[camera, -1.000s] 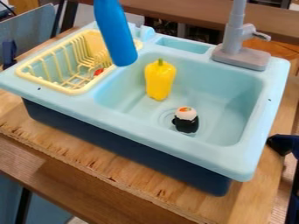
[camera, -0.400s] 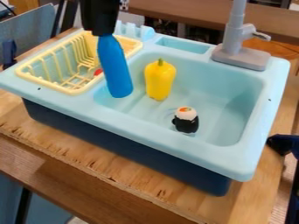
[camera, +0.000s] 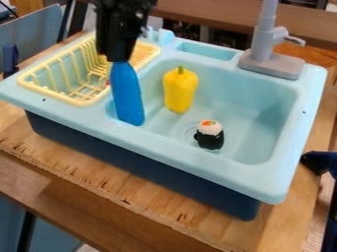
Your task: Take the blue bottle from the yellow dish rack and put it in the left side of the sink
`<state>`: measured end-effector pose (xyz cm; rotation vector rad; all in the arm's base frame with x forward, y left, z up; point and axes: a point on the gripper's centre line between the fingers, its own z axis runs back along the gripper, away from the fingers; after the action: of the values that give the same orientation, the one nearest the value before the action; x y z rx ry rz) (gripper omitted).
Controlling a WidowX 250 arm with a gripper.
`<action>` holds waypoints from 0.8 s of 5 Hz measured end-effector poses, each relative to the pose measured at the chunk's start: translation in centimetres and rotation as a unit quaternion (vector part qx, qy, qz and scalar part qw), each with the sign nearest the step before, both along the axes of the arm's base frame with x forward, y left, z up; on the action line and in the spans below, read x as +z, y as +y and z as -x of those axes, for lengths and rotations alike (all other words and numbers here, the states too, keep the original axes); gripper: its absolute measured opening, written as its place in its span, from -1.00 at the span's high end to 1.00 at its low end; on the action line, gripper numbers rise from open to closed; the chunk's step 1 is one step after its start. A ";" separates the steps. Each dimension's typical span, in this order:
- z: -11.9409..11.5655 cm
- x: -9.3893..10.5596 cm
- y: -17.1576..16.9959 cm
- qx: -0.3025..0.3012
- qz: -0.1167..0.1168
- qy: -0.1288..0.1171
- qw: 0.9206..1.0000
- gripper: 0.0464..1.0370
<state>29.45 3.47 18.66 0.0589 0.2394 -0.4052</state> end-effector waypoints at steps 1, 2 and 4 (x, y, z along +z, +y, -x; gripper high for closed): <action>-0.1 -1.2 -0.2 -0.006 -0.018 -0.003 1.000 0.48; -0.5 -1.7 -0.5 -0.015 -0.053 -0.007 0.998 0.48; -0.6 -2.3 -0.1 -0.007 -0.057 -0.009 0.998 0.34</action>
<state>30.07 3.40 16.36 0.1765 0.2441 -0.4051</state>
